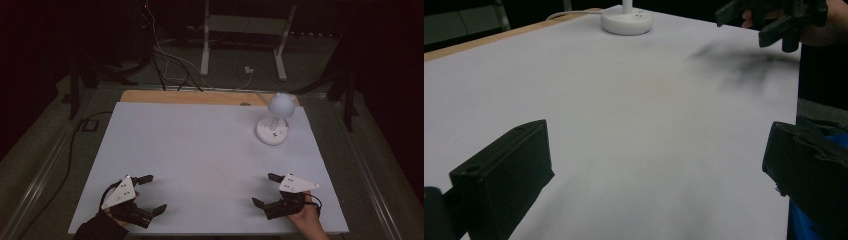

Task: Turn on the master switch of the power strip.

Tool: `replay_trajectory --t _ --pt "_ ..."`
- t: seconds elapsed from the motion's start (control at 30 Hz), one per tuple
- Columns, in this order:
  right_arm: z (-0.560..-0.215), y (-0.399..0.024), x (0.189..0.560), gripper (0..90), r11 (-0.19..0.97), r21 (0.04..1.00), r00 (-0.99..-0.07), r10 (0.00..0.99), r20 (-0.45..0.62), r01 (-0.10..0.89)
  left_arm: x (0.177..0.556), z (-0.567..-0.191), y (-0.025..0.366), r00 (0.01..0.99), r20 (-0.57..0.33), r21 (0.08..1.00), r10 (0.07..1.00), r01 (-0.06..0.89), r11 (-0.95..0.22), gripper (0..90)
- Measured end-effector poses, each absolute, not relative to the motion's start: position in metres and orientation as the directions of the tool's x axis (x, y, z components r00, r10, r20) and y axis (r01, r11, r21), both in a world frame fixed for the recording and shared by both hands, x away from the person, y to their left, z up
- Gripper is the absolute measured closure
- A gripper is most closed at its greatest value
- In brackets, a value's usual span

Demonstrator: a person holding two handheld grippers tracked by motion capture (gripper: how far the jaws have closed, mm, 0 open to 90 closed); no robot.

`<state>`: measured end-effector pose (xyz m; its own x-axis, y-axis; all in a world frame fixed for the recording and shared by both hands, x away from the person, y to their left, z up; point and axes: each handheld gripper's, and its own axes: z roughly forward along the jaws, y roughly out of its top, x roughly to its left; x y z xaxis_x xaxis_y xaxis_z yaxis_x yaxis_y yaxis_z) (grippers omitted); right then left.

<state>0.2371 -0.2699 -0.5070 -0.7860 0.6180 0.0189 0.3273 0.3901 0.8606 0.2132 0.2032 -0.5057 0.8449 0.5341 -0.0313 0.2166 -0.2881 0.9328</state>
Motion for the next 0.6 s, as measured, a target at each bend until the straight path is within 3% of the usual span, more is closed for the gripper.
replay_trajectory --t 0.6 --pt "-0.498 -0.257 0.232 0.0 0.399 0.835 -0.823 0.558 0.106 0.378 0.213 -0.506 0.202 0.844 -0.026 0.930 0.536 0.217 -0.296 0.0"
